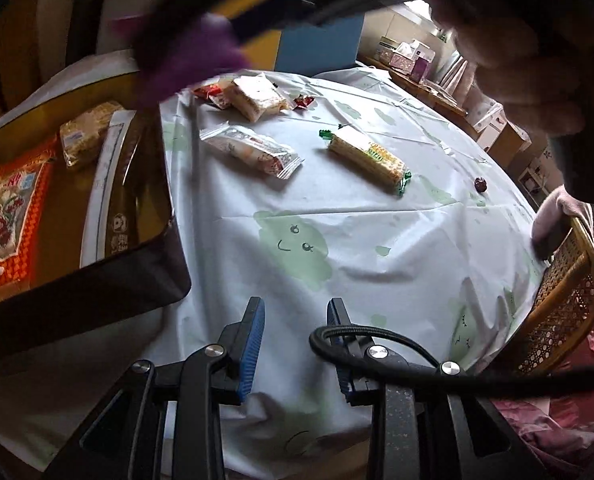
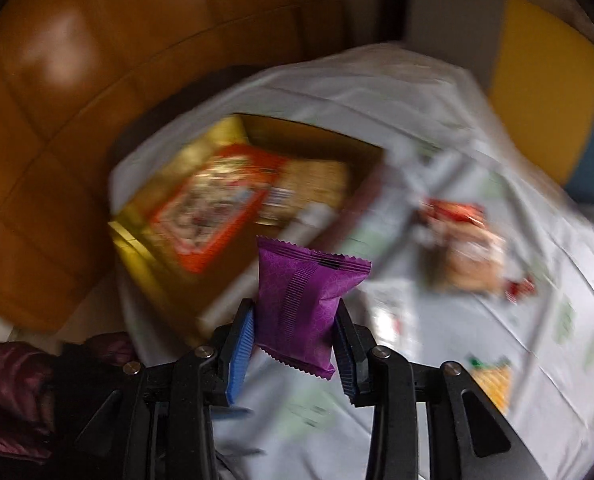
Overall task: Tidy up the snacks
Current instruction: 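Carry the purple packet over the gold tin with the right tool, then open the right tool to drop the purple packet into the tin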
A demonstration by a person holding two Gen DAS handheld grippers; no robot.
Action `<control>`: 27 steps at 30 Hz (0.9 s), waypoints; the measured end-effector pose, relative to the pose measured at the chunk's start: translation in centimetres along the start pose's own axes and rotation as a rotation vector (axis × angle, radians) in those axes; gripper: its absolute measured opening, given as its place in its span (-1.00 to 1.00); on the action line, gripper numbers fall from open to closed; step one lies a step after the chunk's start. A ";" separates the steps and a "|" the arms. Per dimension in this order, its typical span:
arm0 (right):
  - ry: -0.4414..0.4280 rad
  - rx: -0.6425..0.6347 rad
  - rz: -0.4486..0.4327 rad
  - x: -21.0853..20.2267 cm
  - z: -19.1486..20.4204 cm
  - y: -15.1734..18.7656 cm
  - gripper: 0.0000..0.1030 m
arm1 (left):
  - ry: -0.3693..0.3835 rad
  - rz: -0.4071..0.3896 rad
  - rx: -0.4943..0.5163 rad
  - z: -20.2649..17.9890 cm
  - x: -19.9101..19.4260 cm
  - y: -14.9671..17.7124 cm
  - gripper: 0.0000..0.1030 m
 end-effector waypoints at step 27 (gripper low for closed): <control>0.122 0.358 0.047 -0.8 -11.5 9.1 0.02 | -0.026 0.005 0.009 0.1 0.4 -0.1 -0.37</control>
Point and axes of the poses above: each gripper's, at about its wrist camera, not at the fingertips, and x roughly the way its jaws point, z to its left, y to its underside, the point moved 1 cm from there along x, roughly the way its jaws point, and after that the axes turned 6 degrees about z, right-handed, at the moved point
